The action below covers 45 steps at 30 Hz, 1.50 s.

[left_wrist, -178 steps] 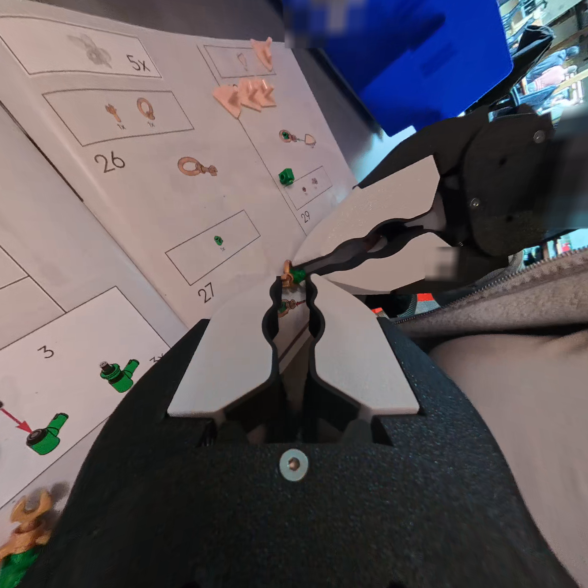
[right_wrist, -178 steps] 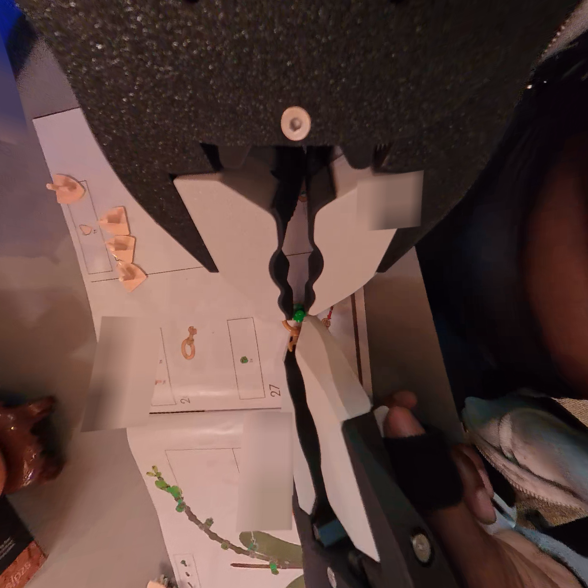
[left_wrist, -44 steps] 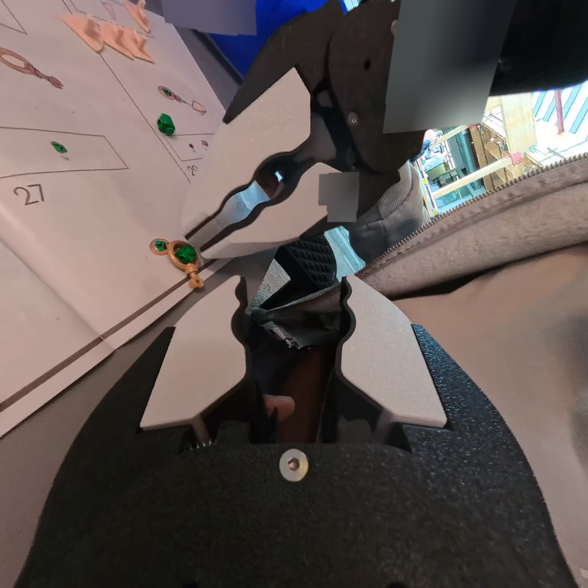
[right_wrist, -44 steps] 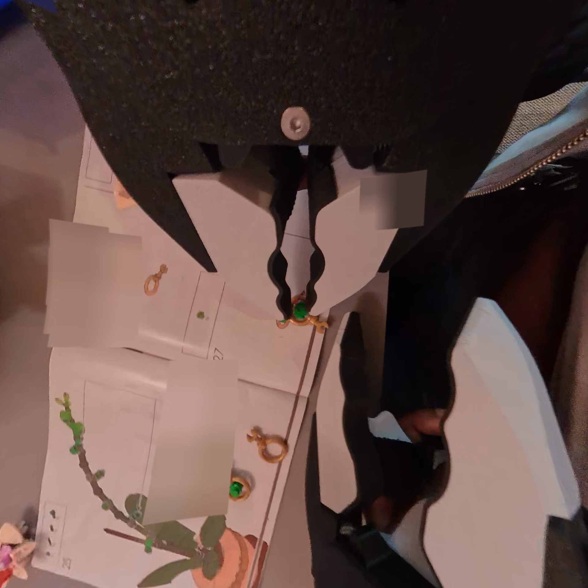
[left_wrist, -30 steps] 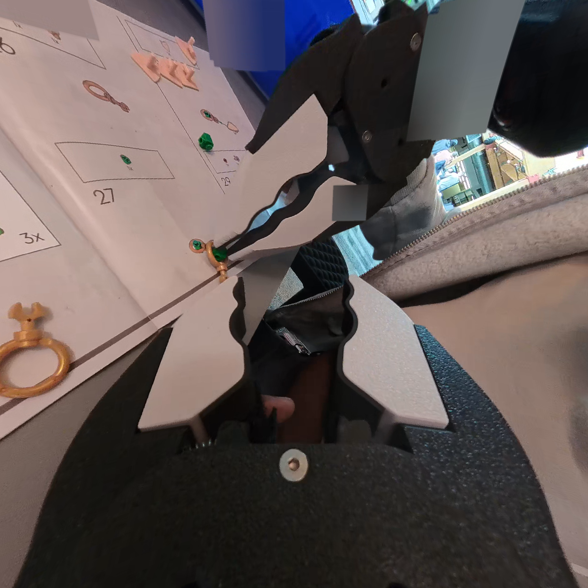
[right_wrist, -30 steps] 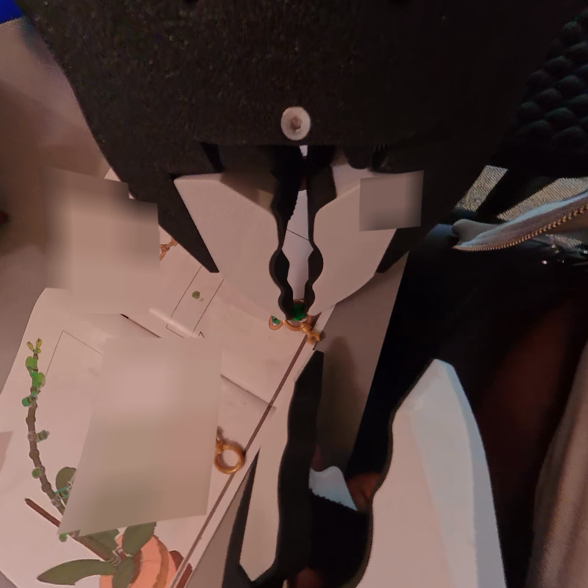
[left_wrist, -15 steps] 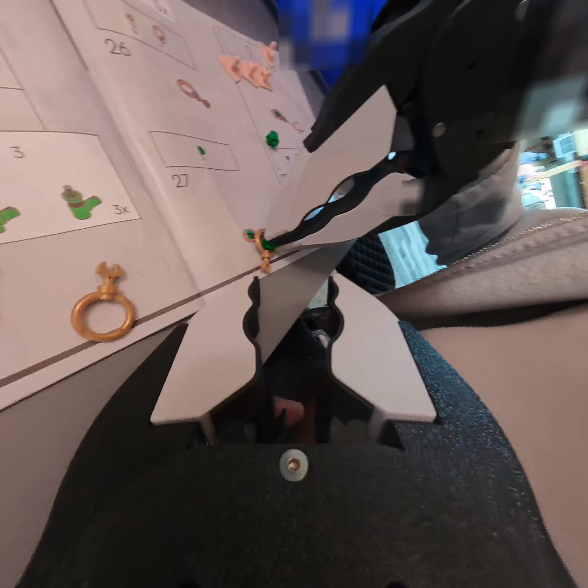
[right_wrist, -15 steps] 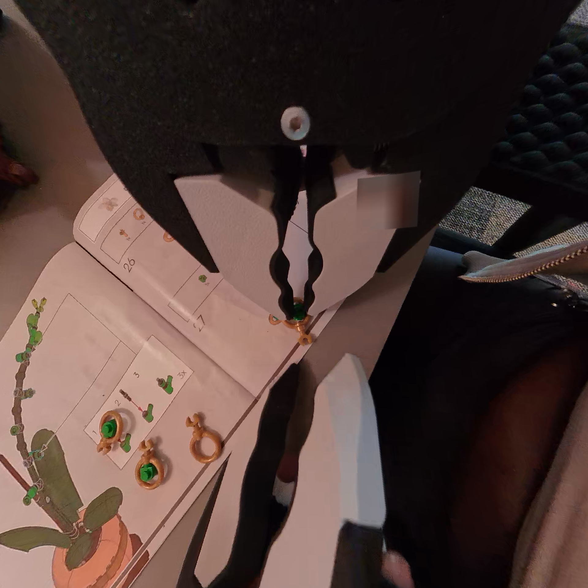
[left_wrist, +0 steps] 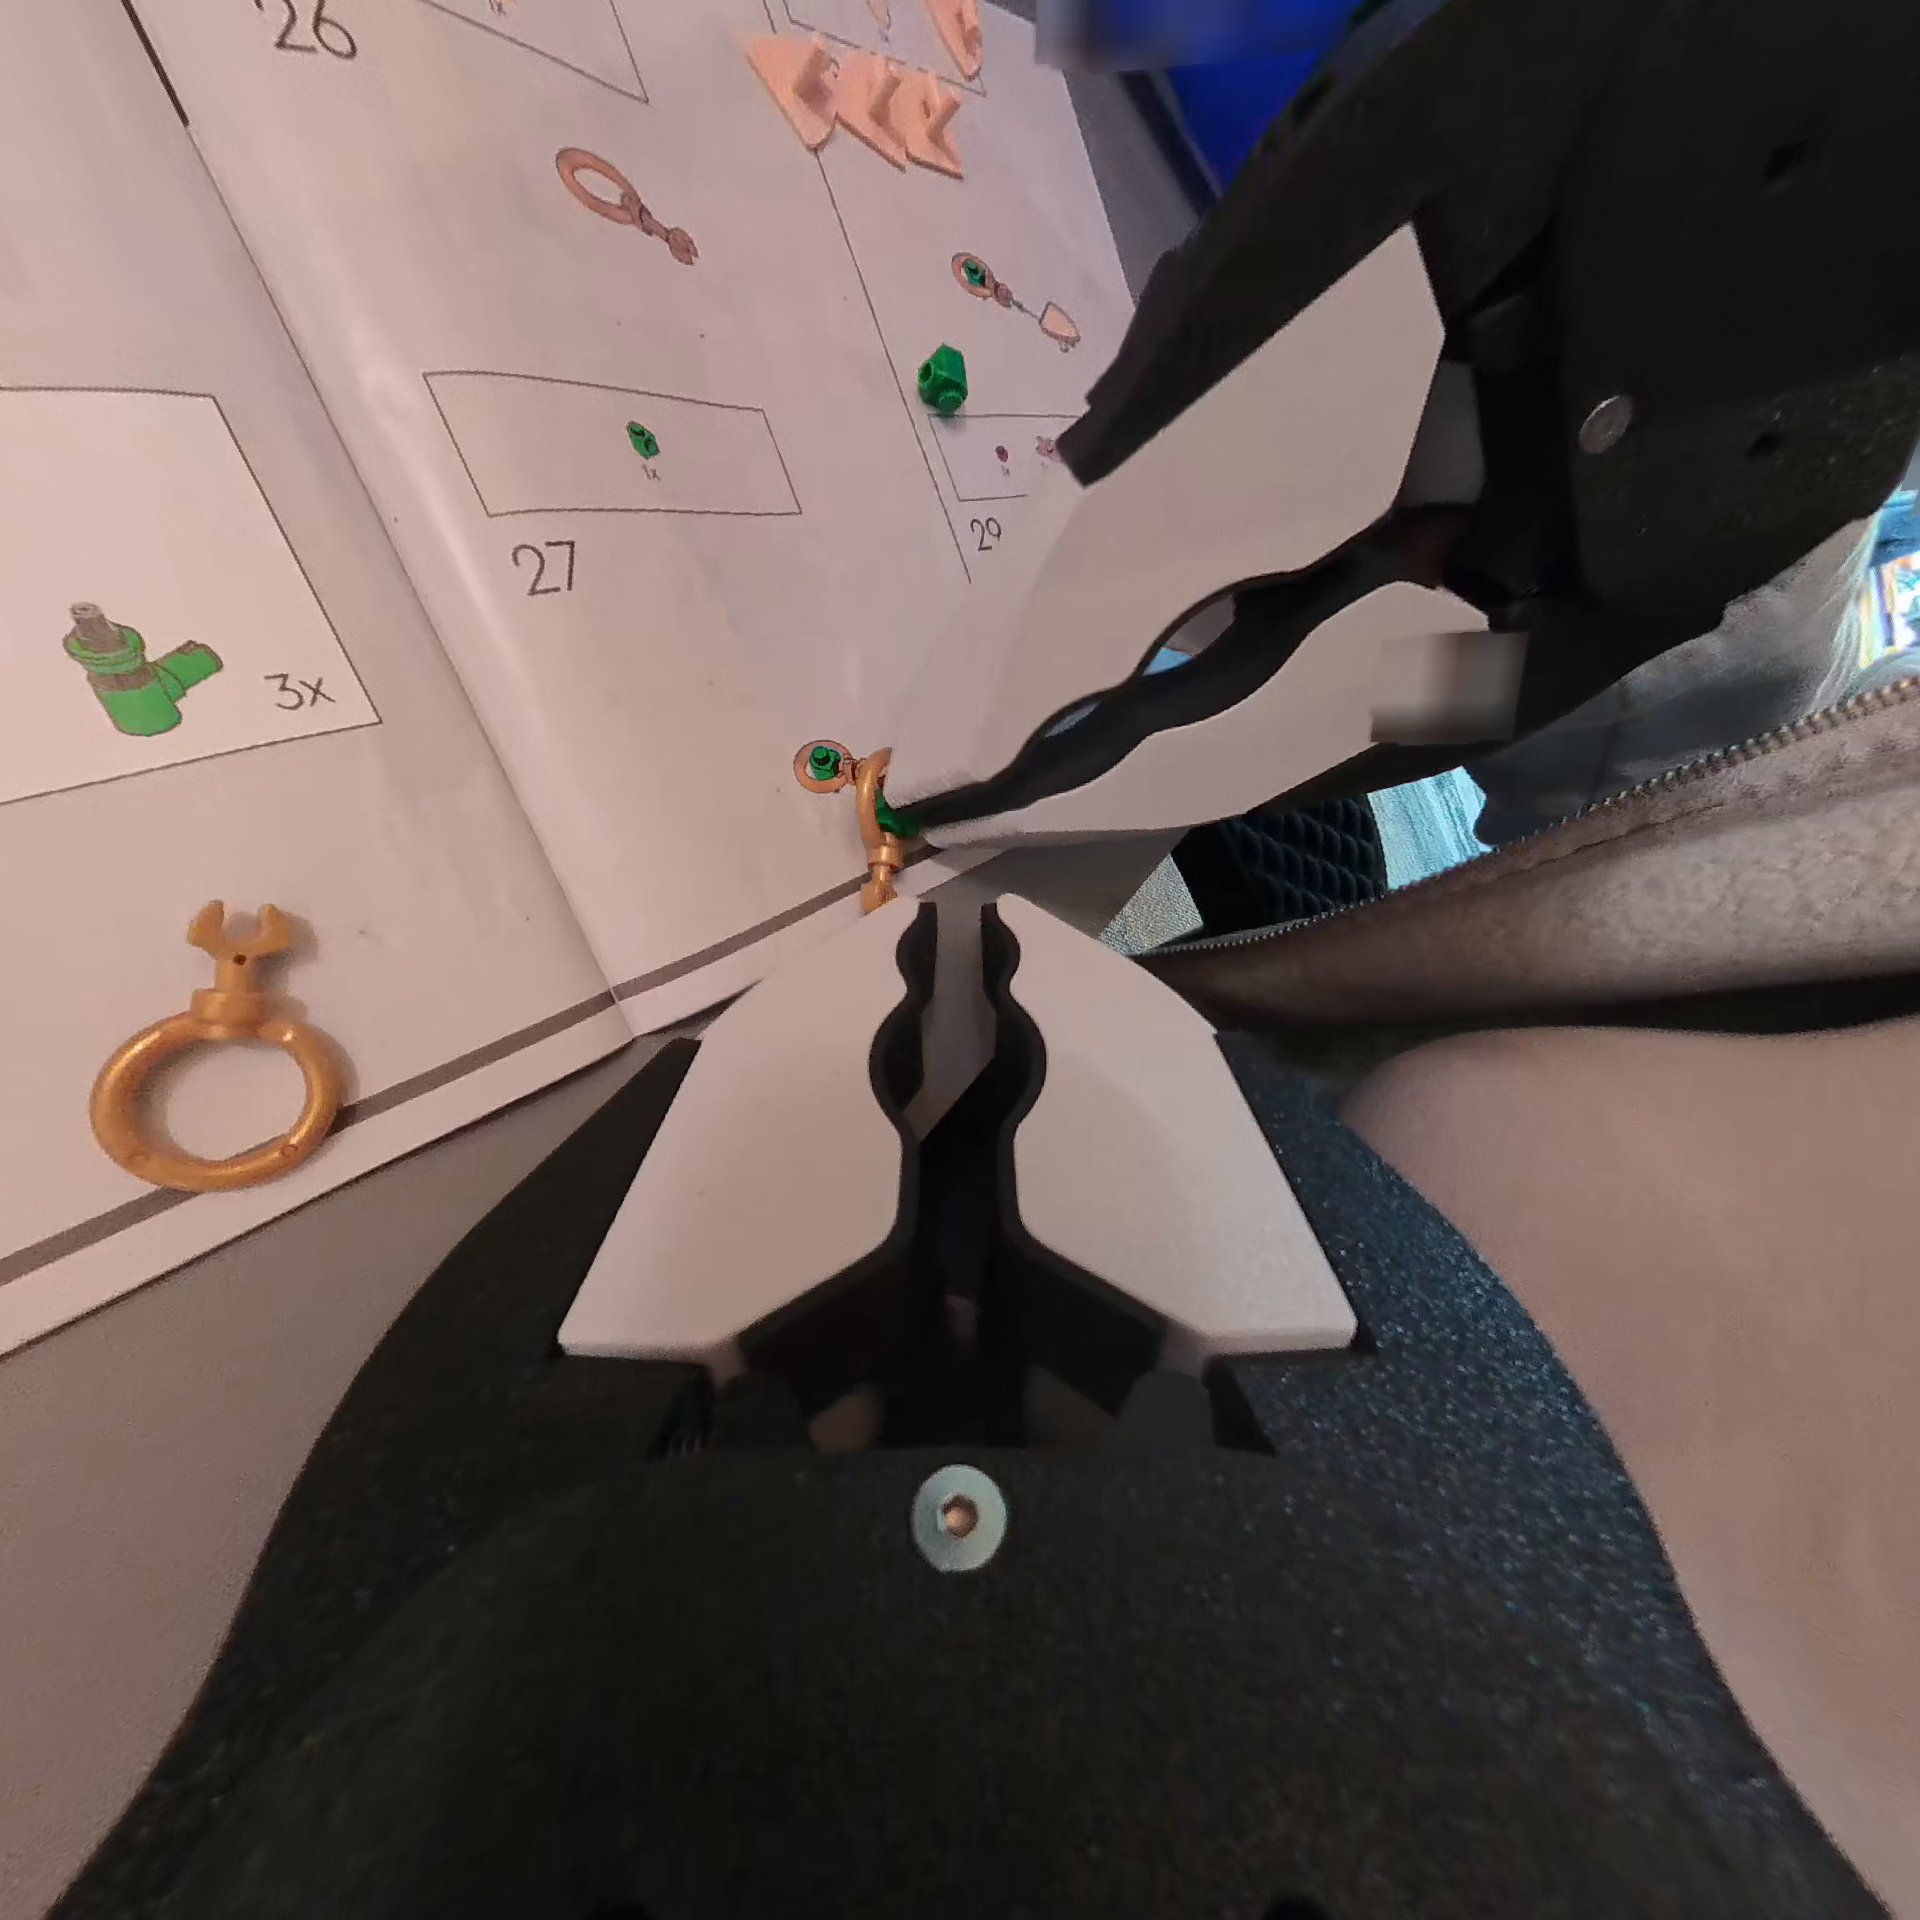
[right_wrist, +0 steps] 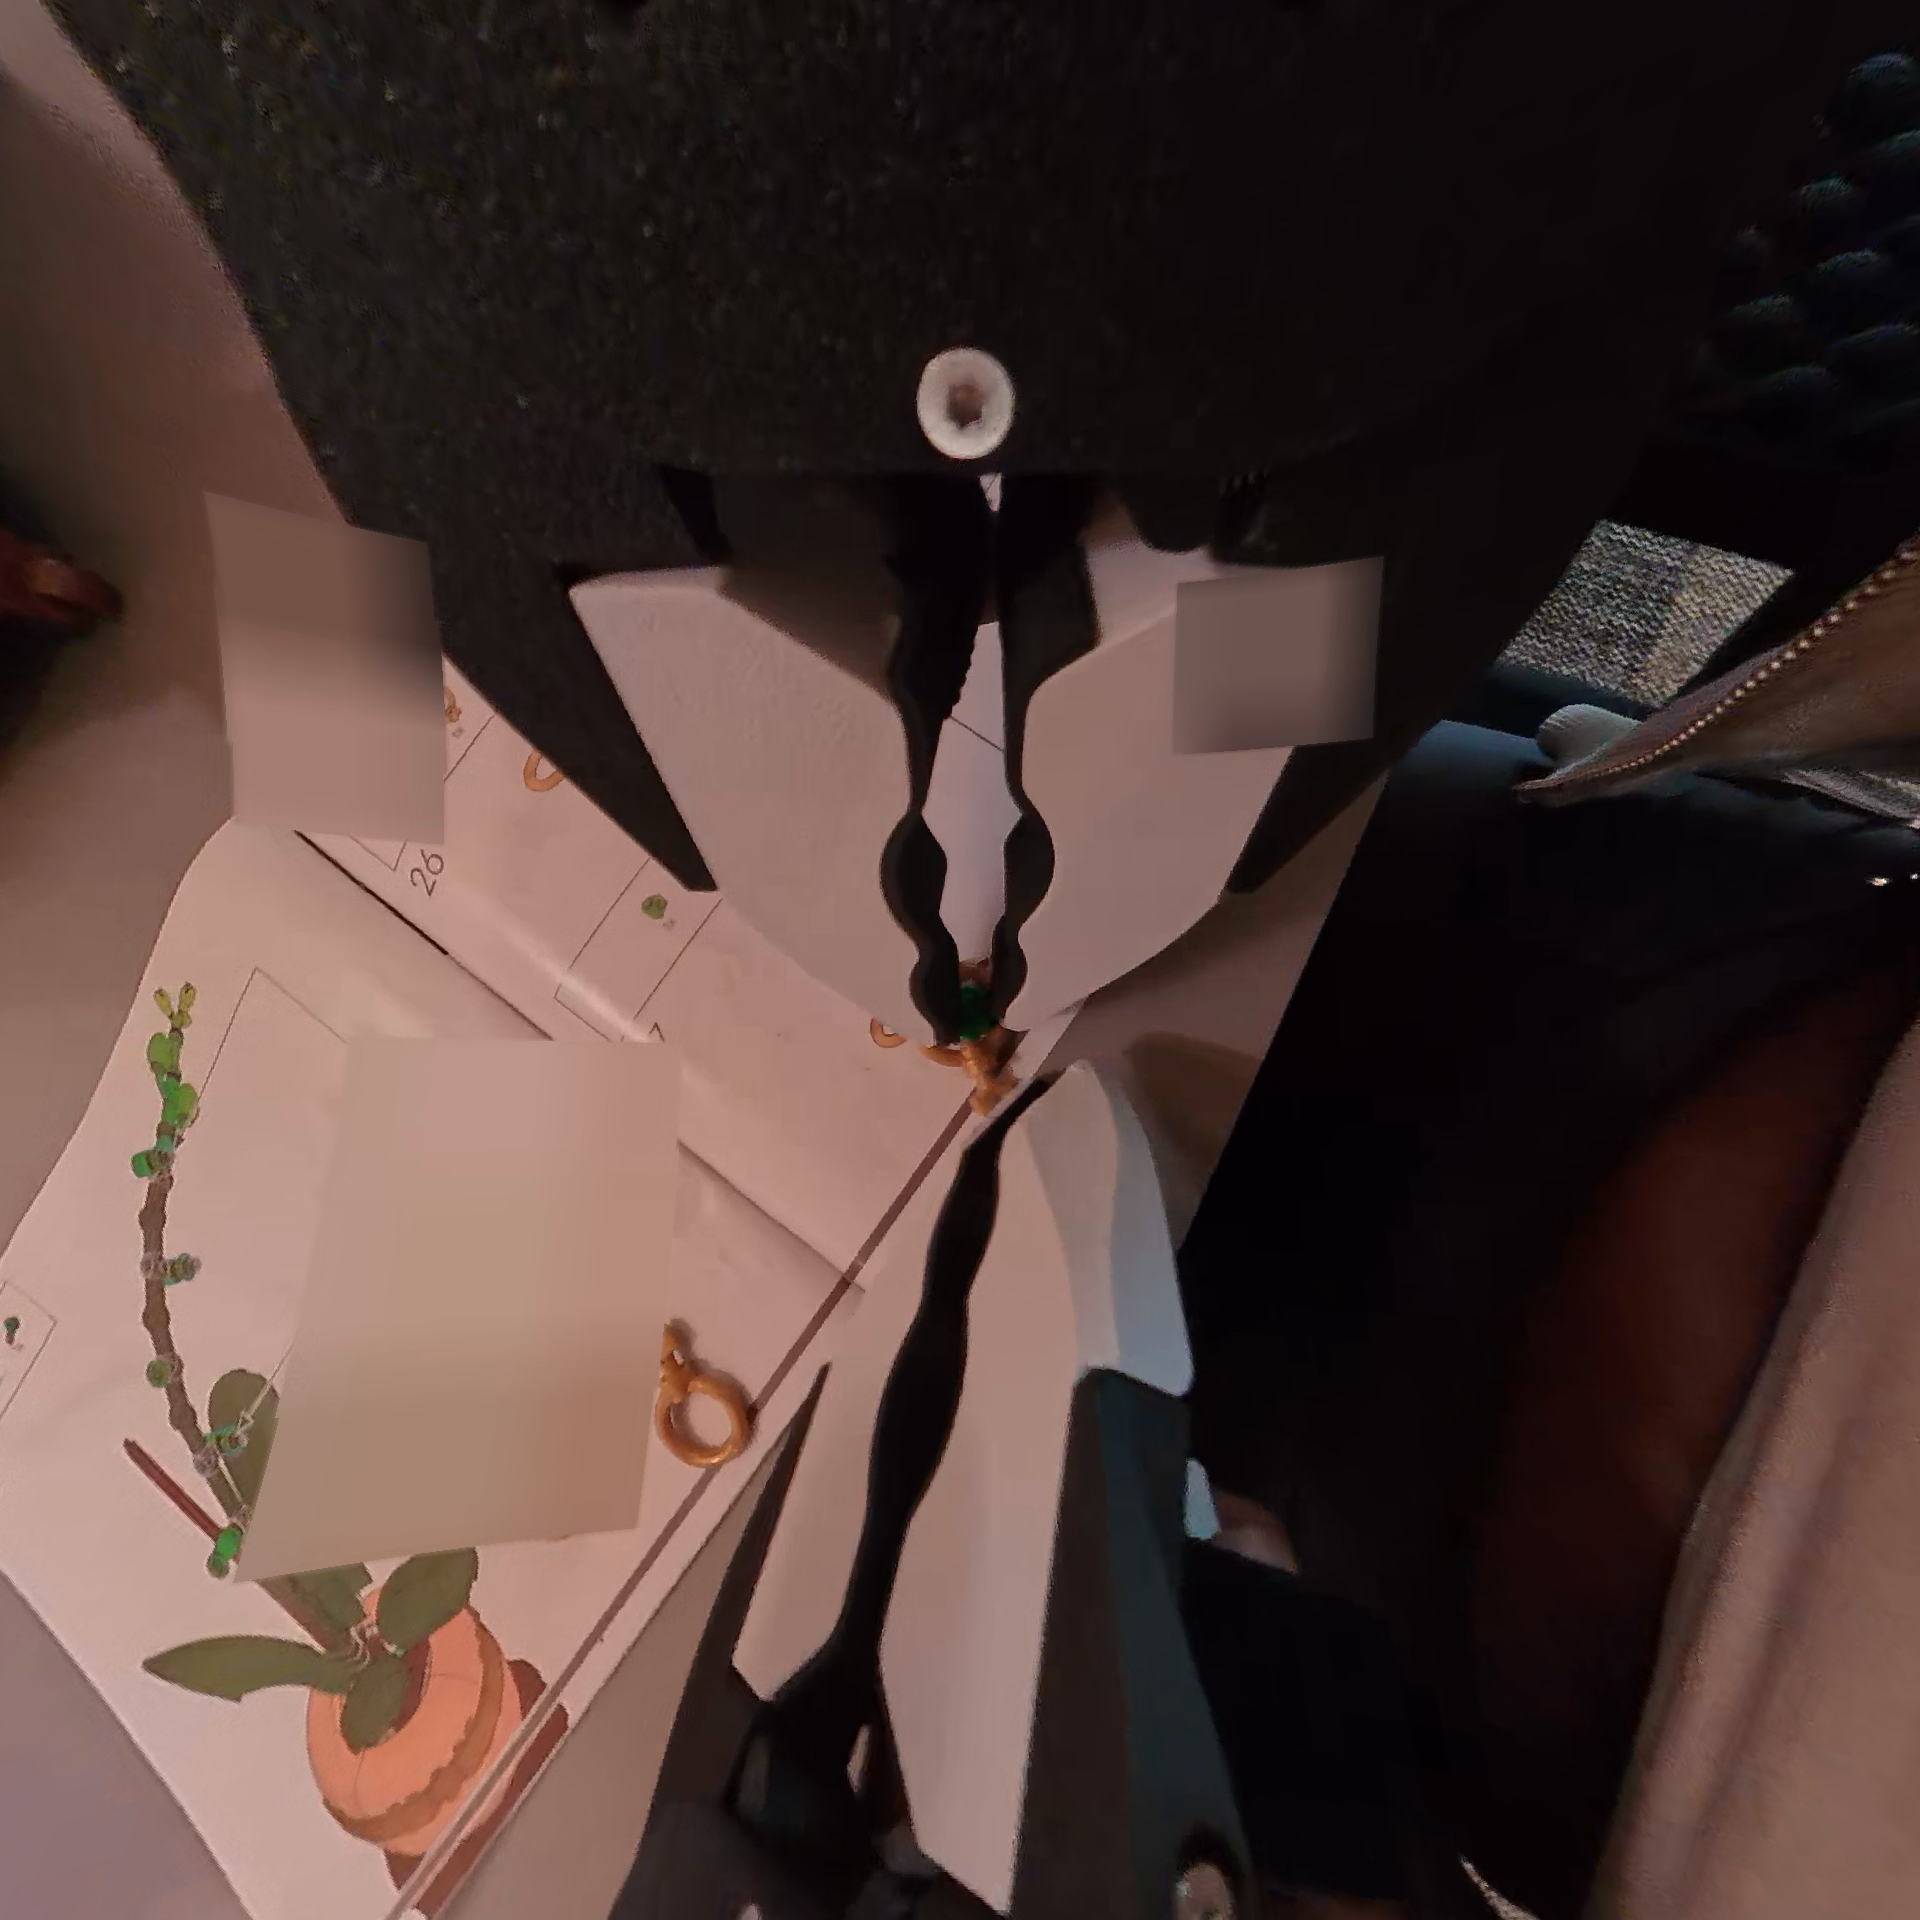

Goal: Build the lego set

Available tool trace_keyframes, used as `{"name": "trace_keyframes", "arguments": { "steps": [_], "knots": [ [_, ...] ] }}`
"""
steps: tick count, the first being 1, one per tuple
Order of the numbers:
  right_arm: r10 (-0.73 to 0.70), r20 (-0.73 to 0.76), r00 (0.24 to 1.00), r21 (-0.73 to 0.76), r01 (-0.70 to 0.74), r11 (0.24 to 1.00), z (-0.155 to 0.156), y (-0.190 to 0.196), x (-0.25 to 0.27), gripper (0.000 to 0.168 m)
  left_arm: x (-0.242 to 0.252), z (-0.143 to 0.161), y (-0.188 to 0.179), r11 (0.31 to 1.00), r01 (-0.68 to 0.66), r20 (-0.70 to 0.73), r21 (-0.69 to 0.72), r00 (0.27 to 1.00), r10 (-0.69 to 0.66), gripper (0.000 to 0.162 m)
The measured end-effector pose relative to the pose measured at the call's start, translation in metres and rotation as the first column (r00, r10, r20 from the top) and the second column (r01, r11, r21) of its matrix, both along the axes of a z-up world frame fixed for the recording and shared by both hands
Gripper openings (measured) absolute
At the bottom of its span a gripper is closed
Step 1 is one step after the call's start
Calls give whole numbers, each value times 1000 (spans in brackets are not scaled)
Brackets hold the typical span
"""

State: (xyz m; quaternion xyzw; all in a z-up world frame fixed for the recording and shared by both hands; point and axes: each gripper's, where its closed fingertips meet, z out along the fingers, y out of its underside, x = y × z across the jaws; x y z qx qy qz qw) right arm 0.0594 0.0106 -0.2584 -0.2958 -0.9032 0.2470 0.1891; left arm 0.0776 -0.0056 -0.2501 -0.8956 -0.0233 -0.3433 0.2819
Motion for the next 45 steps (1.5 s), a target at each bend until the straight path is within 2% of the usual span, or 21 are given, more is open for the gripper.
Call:
{"name": "trace_keyframes", "arguments": {
  "steps": [6,9,15,19,23,27,33,36,40,45],
  "knots": [
    [32,39,999,-11,-32,999,-4,-3,0,4,-10,4,-4,999,-41,-10,-9,999,41,8],
    [-1,6,1000,-21,1,1000,0,2,-4,4,-14,4,-6,999,-53,-6,-5,999,53,9],
    [-58,38,998,-103,61,993,11,6,-1,6,-15,7,-3,998,-57,25,26,998,56,11],
    [-83,40,996,-43,84,996,8,22,-3,6,-13,7,0,998,-51,35,38,998,49,11],
    [-80,85,993,-64,86,994,5,16,-5,5,-13,6,4,998,-52,29,48,998,50,11],
    [-215,207,954,-58,231,971,1,16,-2,16,-13,7,6,997,-52,34,51,998,50,11],
    [-404,250,880,-196,454,869,9,13,-5,11,-12,6,6,997,-52,43,51,998,50,11],
    [-449,258,856,-186,500,846,4,12,-3,11,-13,6,6,997,-51,47,51,998,49,12],
    [-438,264,859,-174,489,855,-1,7,-3,8,-14,7,7,997,-44,49,56,998,41,12],
    [-357,236,904,-109,389,915,-1,10,-2,7,-14,6,7,998,-37,60,58,998,33,12]
  ]
}}
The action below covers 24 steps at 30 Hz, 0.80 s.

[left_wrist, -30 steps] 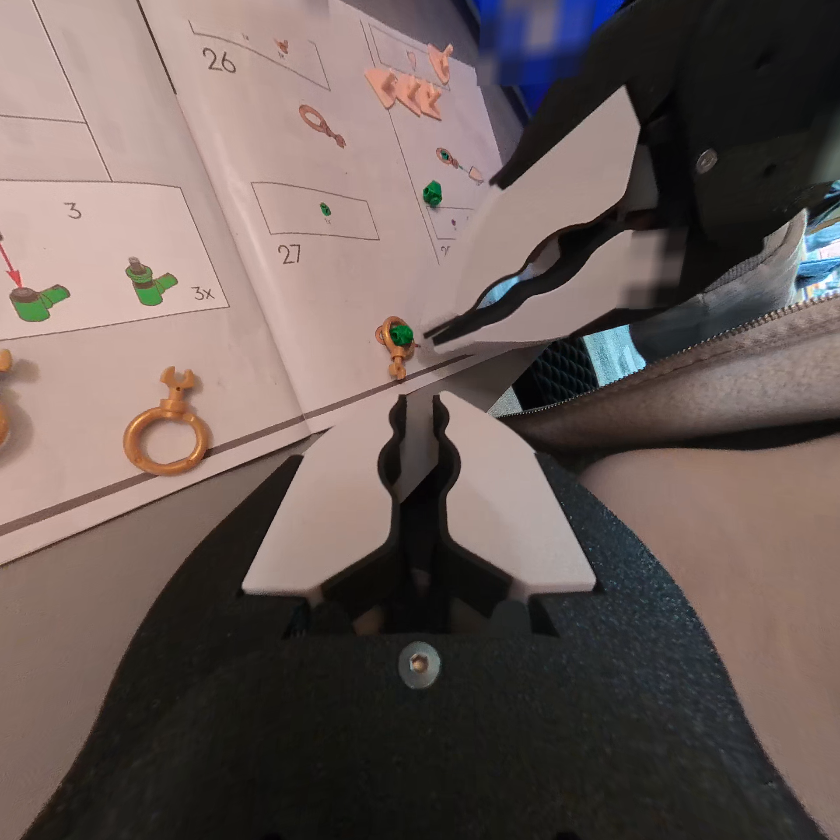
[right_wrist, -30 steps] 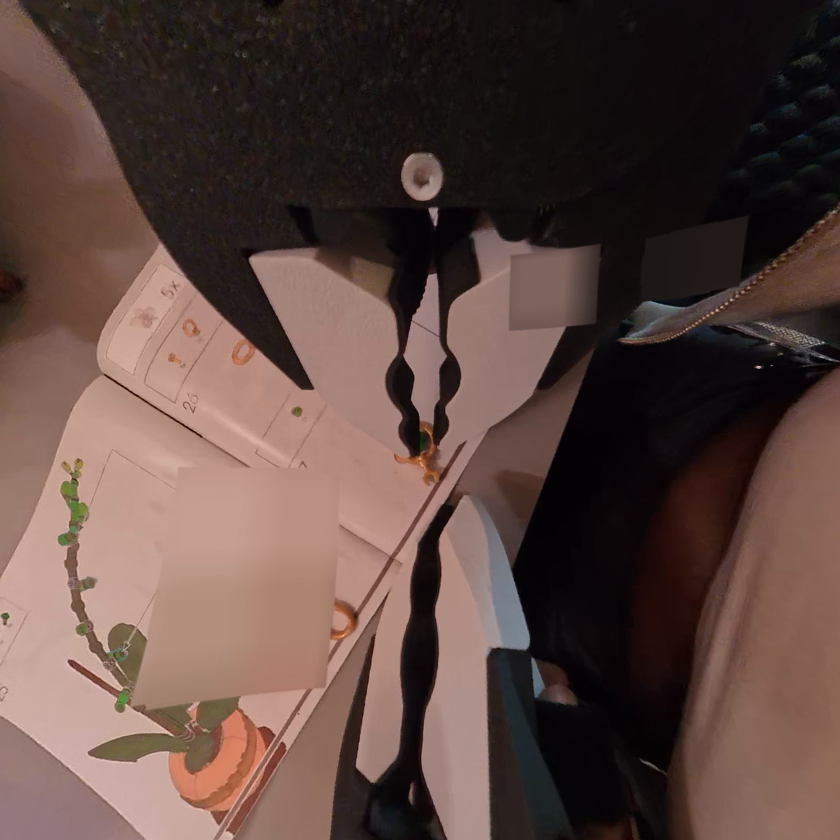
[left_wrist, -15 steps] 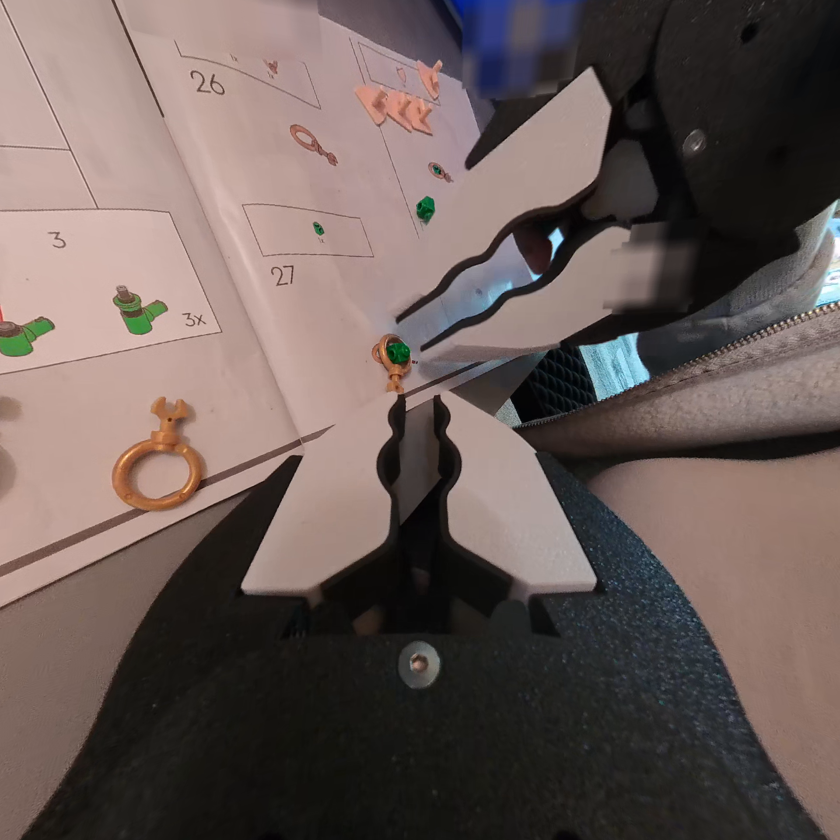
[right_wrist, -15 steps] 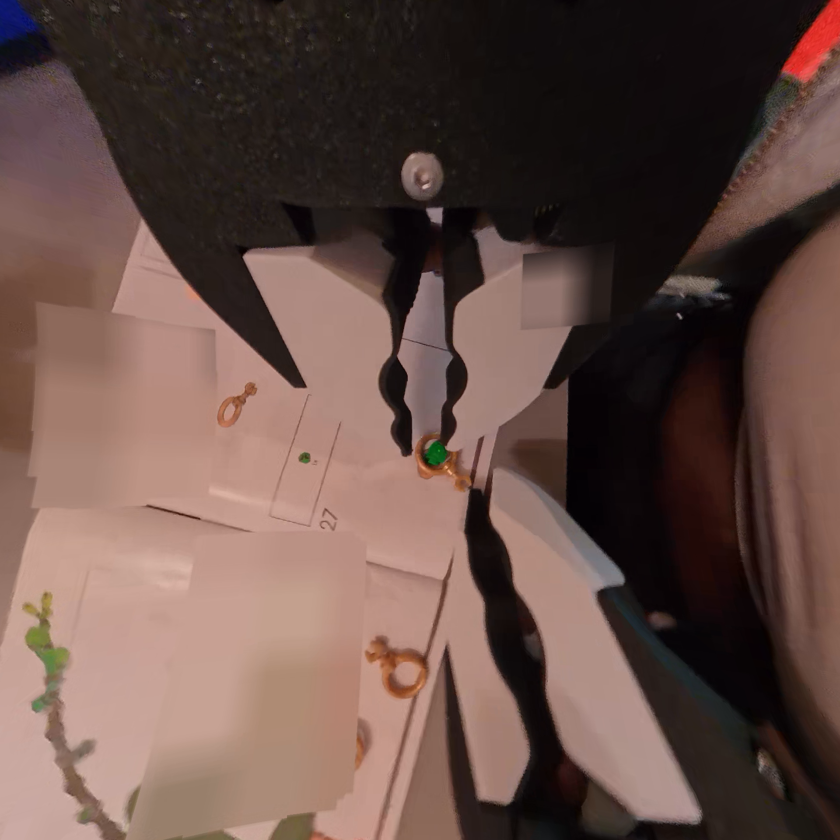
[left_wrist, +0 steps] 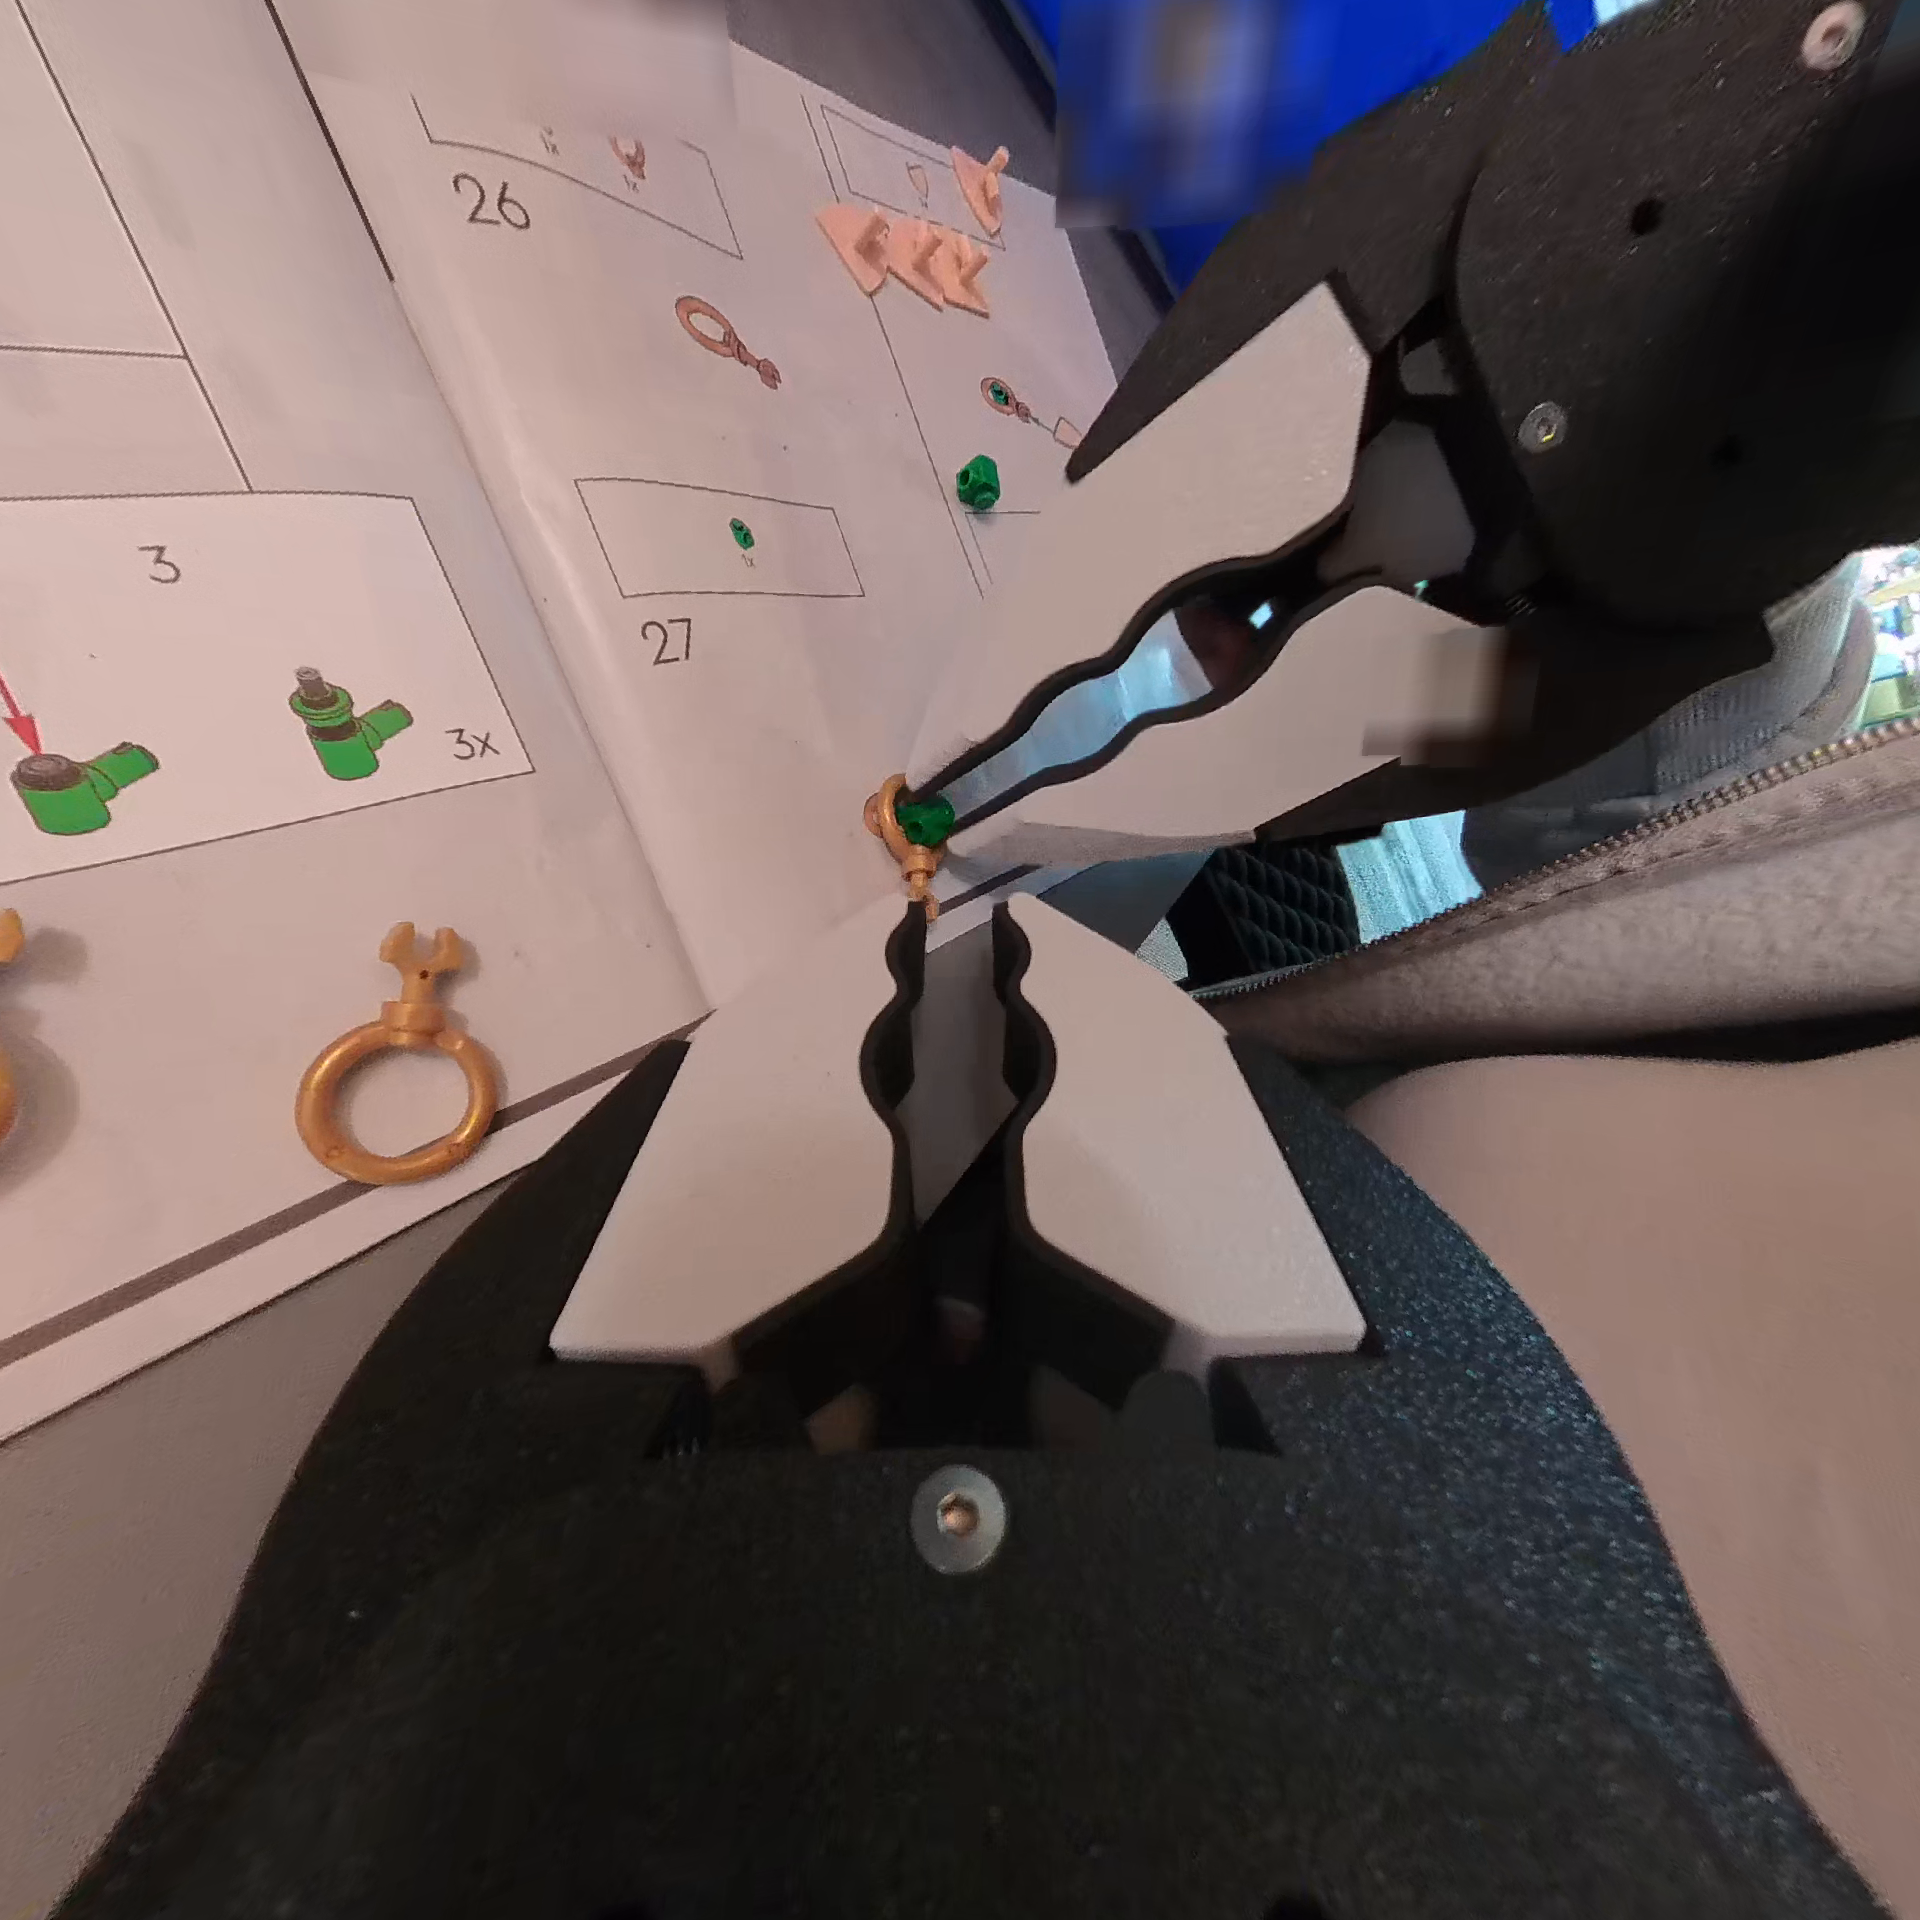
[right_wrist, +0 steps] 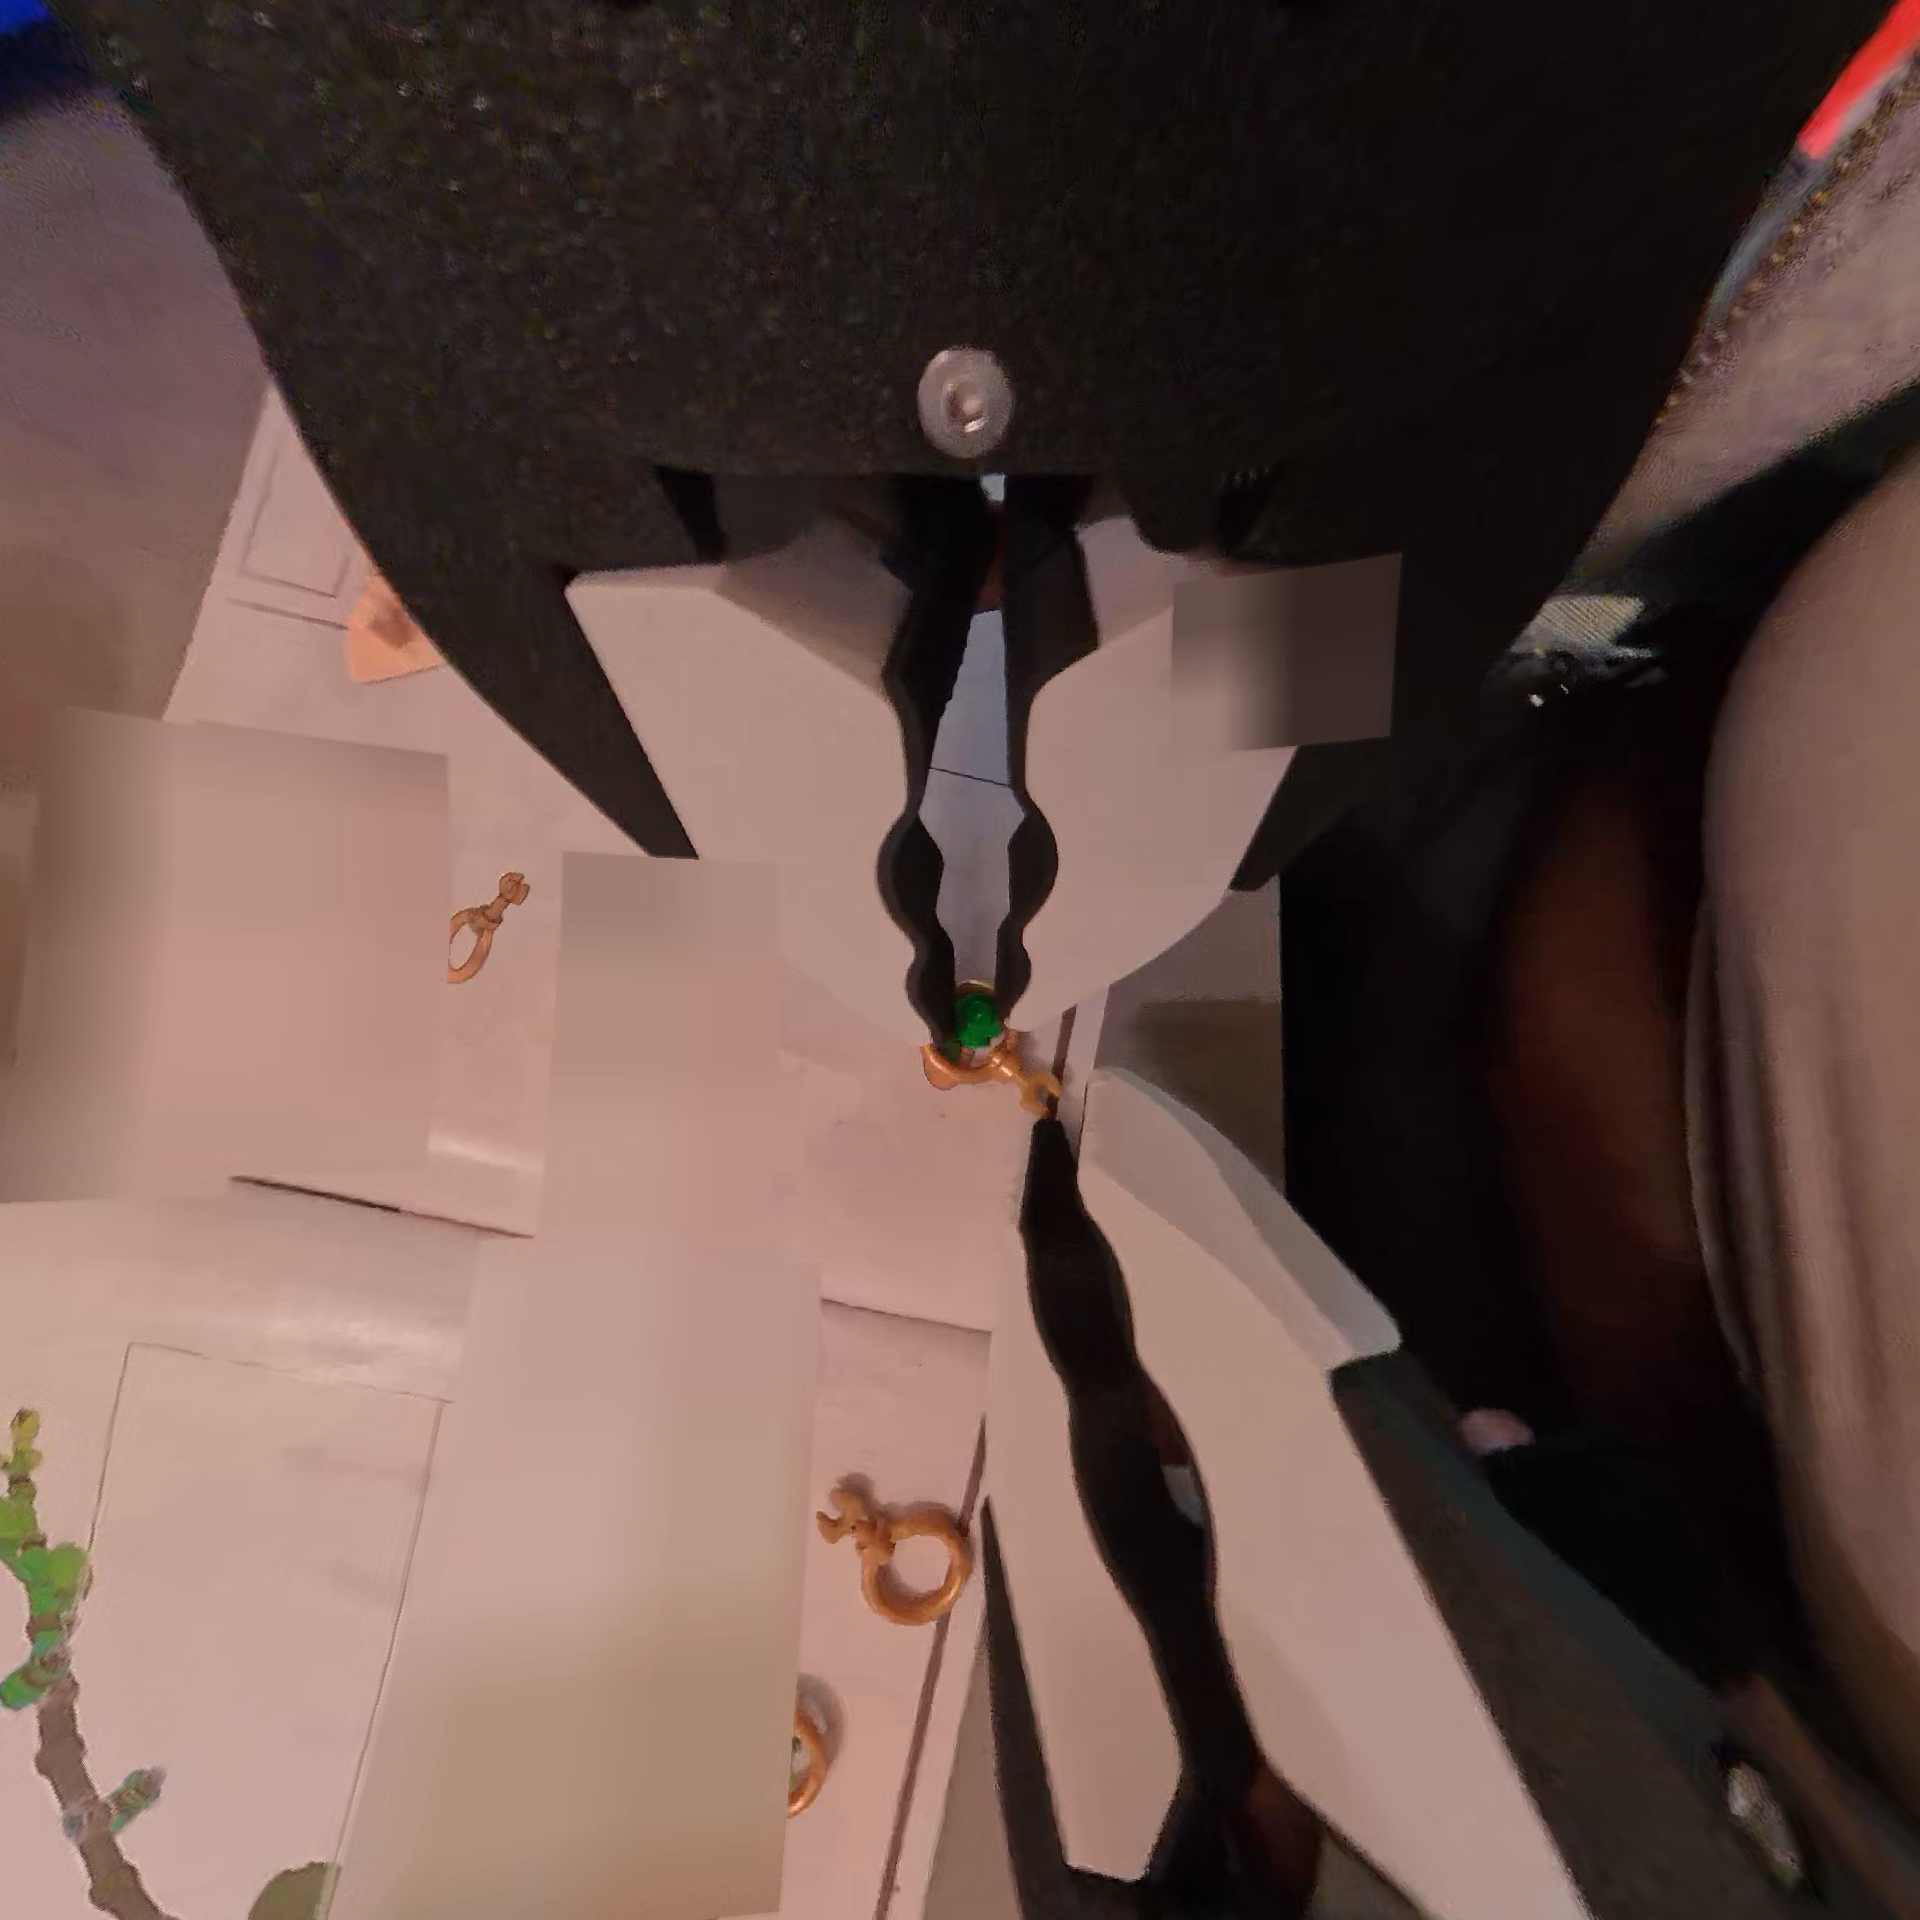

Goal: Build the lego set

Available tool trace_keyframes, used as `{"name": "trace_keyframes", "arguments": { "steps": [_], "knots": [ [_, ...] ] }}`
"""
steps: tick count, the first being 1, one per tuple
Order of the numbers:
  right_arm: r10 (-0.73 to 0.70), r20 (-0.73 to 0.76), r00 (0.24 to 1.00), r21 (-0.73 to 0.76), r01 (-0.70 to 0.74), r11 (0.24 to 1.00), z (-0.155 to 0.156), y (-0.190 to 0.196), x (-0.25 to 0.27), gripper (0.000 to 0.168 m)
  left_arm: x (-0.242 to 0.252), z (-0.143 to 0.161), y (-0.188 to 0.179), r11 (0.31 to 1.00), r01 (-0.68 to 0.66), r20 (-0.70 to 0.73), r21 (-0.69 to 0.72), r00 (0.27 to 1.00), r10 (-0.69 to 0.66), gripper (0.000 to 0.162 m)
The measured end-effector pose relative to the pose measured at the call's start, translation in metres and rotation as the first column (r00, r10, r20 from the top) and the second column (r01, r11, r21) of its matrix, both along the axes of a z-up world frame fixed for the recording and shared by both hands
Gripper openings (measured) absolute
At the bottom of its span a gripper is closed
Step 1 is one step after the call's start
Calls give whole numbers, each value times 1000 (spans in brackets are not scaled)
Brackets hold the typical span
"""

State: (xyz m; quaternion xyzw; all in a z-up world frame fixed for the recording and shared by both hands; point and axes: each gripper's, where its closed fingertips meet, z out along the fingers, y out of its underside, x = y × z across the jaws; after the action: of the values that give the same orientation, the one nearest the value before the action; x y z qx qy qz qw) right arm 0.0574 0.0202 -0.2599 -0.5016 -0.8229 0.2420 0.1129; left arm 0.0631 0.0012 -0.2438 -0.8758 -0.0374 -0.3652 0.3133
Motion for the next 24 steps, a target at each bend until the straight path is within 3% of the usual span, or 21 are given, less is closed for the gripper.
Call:
{"name": "trace_keyframes", "arguments": {
  "steps": [5,8,24],
  "knots": [
    [252,5,968,148,-250,957,0,-1,2,7,3,1,-5,1000,18,22,-4,1000,-17,12],
    [334,26,942,190,-333,924,0,-1,1,7,5,0,-7,1000,22,38,-12,999,-21,12],
    [333,34,942,154,-334,930,0,-3,-1,7,2,-8,-2,1000,6,-41,-10,999,-6,2]
  ]
}}
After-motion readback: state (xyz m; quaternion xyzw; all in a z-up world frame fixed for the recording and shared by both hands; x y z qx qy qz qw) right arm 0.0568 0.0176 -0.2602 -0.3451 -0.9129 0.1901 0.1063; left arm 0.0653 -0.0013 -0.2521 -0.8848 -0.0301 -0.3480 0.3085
